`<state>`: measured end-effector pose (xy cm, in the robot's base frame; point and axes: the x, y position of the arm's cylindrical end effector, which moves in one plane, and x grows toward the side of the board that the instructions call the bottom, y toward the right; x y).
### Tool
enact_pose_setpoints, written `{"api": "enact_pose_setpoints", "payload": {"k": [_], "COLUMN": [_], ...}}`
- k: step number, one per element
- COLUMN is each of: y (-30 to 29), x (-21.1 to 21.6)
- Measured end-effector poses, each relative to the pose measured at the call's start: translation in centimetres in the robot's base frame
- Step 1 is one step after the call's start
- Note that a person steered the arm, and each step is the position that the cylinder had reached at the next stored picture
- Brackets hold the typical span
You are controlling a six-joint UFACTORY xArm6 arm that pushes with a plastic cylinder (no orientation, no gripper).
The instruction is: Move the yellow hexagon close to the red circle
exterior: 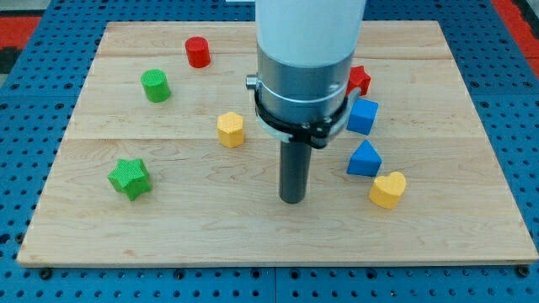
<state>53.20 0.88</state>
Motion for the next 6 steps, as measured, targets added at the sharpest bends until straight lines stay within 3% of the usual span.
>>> {"api": "enact_pose_setpoints", "payload": {"k": [2, 3, 4, 5, 6], "y": [-7.7, -7.8, -2.6, -1.3, -4.6], "x": [-2.8, -7.2, -6.8, -9.4, -9.1]}}
